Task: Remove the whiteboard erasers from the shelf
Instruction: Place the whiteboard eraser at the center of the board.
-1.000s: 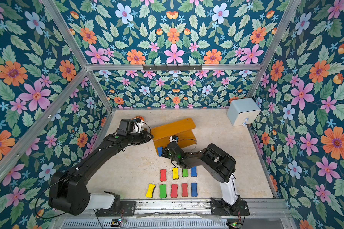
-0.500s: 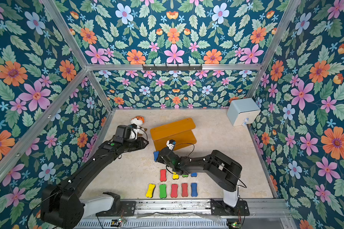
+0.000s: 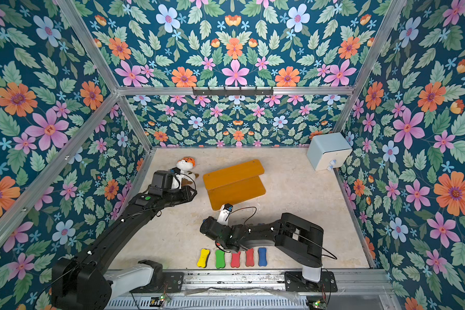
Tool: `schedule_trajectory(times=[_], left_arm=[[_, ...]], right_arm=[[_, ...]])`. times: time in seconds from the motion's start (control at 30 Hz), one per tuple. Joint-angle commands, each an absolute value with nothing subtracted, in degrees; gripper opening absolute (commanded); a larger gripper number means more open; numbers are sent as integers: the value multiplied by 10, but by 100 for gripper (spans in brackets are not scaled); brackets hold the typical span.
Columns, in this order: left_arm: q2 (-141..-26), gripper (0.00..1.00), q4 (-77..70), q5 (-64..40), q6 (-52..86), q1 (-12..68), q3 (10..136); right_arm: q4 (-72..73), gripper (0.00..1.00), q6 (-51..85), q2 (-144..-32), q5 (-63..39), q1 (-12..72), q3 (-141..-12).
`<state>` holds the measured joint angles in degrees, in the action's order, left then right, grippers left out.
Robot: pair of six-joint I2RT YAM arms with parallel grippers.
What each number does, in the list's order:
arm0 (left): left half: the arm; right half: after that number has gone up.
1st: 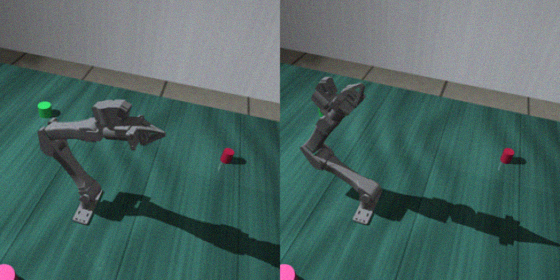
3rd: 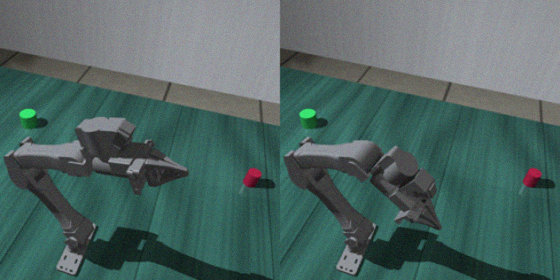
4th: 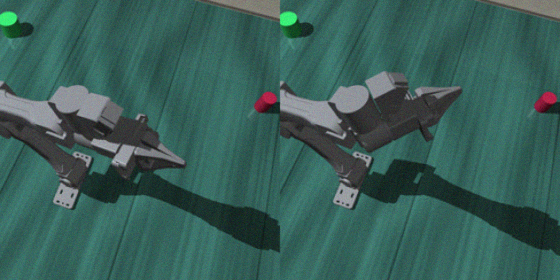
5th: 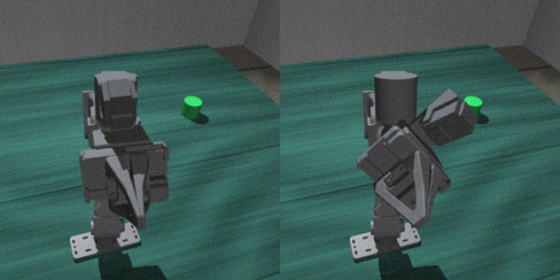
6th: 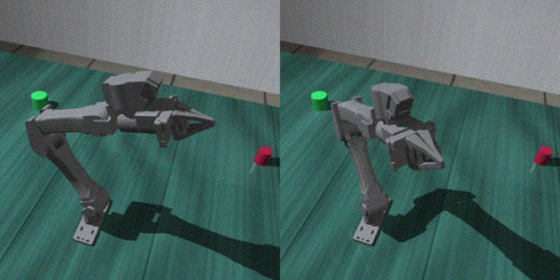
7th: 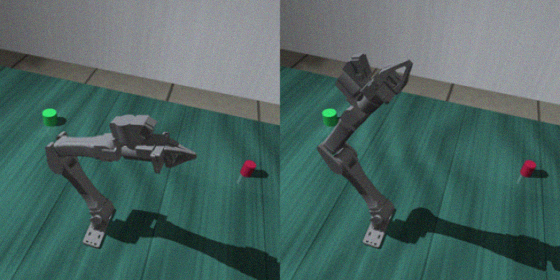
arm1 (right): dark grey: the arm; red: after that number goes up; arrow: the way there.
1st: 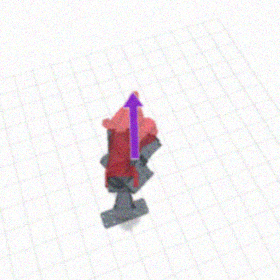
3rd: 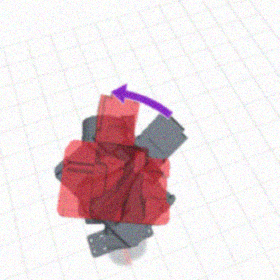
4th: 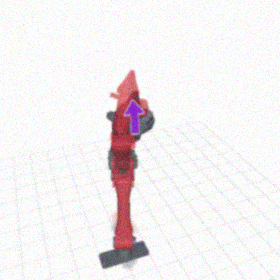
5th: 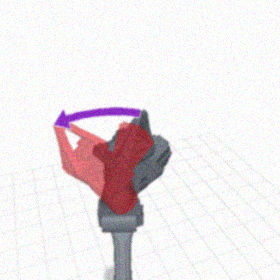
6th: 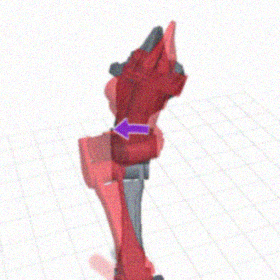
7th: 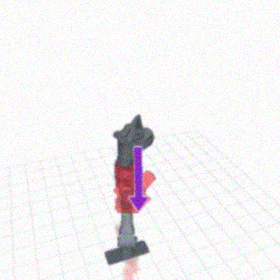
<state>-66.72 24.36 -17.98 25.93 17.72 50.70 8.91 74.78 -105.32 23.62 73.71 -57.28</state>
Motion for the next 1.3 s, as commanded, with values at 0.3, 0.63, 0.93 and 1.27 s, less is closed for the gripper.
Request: schedule_trajectory(times=[0.3,0.63,0.93,1.27], left_arm=[[-663,37,247,-174,251,175,503],[-679,37,245,-178,251,173,506],[-686,37,244,-178,252,170,508],[-693,37,243,-178,252,168,508]], right_arm=[[50,5,768,-1071,205,745,-586],[54,8,759,-1071,177,745,-577],[65,14,755,-1054,170,745,-555],[83,20,721,-1048,157,745,-559]])
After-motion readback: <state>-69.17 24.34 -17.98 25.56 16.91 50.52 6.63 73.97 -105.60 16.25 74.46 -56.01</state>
